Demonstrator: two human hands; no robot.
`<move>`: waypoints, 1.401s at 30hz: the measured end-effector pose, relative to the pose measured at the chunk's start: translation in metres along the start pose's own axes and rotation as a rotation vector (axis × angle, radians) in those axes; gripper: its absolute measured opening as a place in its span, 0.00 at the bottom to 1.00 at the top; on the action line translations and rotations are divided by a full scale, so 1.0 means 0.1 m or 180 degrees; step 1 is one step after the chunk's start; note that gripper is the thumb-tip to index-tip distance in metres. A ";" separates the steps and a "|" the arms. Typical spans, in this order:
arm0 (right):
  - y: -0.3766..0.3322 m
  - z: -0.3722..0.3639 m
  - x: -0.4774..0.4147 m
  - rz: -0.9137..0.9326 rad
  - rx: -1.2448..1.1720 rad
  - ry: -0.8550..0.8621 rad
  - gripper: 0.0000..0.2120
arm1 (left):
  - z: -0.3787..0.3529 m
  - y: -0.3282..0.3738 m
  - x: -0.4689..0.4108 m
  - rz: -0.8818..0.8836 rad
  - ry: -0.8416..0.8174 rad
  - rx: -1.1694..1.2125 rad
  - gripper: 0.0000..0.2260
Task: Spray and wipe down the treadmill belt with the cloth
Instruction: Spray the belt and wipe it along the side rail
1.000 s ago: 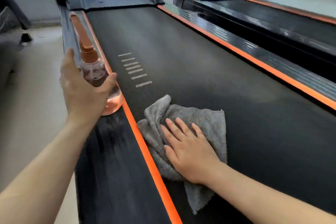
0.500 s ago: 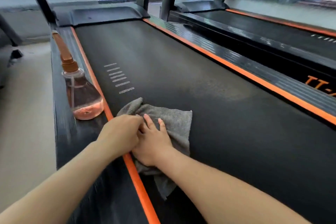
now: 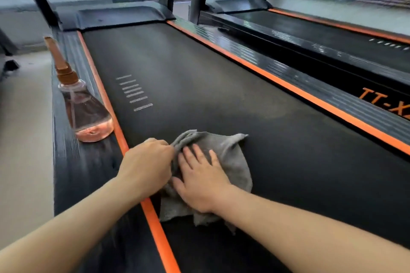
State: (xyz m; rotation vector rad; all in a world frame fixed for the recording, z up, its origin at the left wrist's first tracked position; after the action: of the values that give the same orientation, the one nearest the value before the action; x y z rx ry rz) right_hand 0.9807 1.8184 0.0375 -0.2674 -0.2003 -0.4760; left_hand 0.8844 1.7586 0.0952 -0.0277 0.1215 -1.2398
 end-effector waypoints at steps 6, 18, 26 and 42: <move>-0.20 0.07 -0.23 0.0869 0.0196 0.0050 0.29 | -0.12 -0.13 0.17 0.0059 -0.0245 0.0256 0.19; 0.38 0.17 -0.13 -0.0442 0.0211 0.0194 0.39 | -0.10 -0.04 -0.02 -0.0198 -0.0058 0.0698 0.24; -0.29 0.11 -0.28 0.0863 0.0360 -0.0022 0.47 | -0.22 -0.16 0.02 -0.0063 -0.0127 0.0371 0.22; -0.32 0.44 -1.86 0.0575 0.0770 0.0125 0.36 | -0.48 -0.91 -1.11 0.0793 -0.0102 0.0875 0.23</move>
State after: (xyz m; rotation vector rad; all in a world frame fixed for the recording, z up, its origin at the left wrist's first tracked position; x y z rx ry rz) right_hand 0.7975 1.8826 0.0386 -0.0386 -0.1913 -0.2742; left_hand 0.7584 1.8363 0.0641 0.2007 -0.0727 -0.9978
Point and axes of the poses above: each hand's wrist, its own x-axis away from the middle knuckle, its own z-axis out of the back of the hand, y = z × x, the point moved 5 cm from there along -x, towards the middle knuckle, and after that the axes turned 5 degrees about -y, right-handed, at the moved point
